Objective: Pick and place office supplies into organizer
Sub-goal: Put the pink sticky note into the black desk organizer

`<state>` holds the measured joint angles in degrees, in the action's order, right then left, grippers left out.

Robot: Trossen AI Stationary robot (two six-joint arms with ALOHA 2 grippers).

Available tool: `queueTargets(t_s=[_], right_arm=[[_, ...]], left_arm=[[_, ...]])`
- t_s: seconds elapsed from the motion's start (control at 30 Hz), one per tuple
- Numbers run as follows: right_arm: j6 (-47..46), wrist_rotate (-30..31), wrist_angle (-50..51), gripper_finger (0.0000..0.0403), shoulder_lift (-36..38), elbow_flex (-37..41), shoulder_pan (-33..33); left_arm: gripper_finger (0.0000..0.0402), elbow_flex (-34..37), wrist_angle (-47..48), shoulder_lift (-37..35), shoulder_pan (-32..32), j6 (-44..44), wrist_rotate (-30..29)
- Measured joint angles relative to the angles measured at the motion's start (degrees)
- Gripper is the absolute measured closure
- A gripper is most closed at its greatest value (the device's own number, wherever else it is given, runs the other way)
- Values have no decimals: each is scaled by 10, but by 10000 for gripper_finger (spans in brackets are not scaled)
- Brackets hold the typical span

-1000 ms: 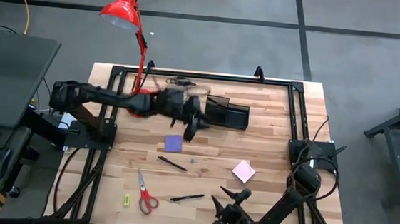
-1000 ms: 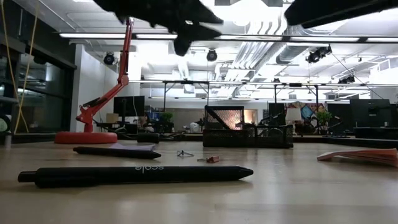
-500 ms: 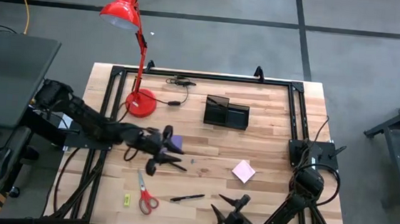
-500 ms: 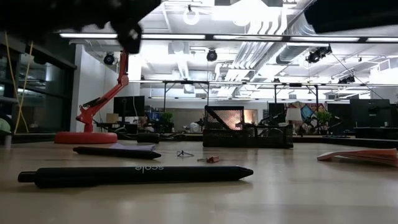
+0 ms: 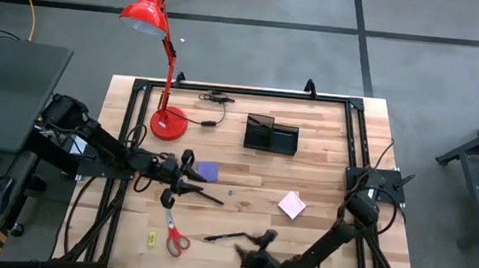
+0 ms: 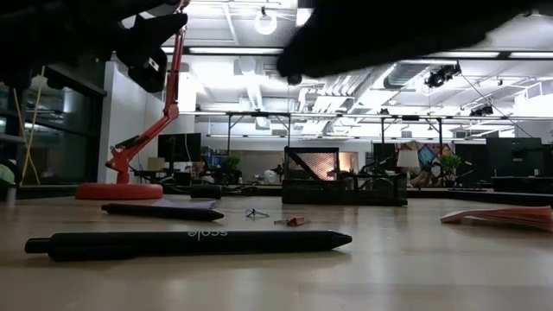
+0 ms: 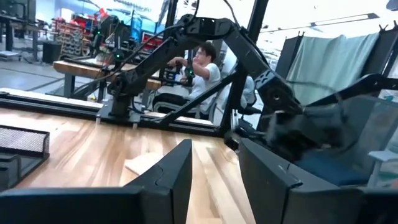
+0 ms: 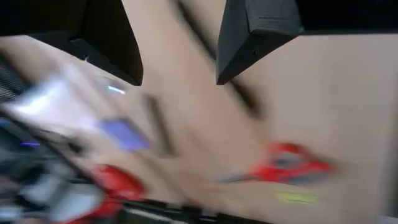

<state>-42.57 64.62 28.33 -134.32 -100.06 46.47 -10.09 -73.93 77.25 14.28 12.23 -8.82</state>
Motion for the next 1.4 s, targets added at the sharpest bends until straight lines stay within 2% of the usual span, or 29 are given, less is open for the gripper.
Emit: queueTargets(t_s=[0.13, 0.2, 0.37, 0.53, 0.6, 0.73, 0.83, 0.97, 1.1, 1.23, 1.3, 1.4], right_arm=[[265, -138, -289, 220, 0, 40, -18], [327, -181, -356, 224, 8, 62, -26], [312, -159, -377, 225, 79, 158, -35], [271, -118, -488, 226, 200, 336, -16], [239, -90, -508, 226, 257, 409, 0], [115, -24, -498, 223, 359, 535, 37], [47, 14, -480, 219, 416, 602, 67], [-57, 29, -430, 214, 459, 666, 95], [-133, 5, -399, 215, 470, 704, 103], [-274, -30, -295, 215, 470, 707, 85], [-333, -67, -233, 214, 470, 700, 72], [-364, -130, -205, 210, 469, 694, 54]], left_arm=[[284, 0, 0, 0, 0, 0, 0], [284, 0, -1, 0, 0, 0, 1], [284, 0, 1, 0, 0, 0, 6], [284, 0, 3, 0, 0, 0, 8], [284, 0, 3, 0, 0, 0, 9], [284, 0, 3, 0, 0, 0, 9], [284, 0, 4, 0, 0, 0, 9], [284, 0, 10, 1, 0, 0, 8], [284, 0, 22, 1, 0, 1, 8], [284, 0, 27, 2, 0, 3, 8], [284, 0, 29, 2, 0, 10, 7], [284, 0, 38, 2, 0, 16, 6]])
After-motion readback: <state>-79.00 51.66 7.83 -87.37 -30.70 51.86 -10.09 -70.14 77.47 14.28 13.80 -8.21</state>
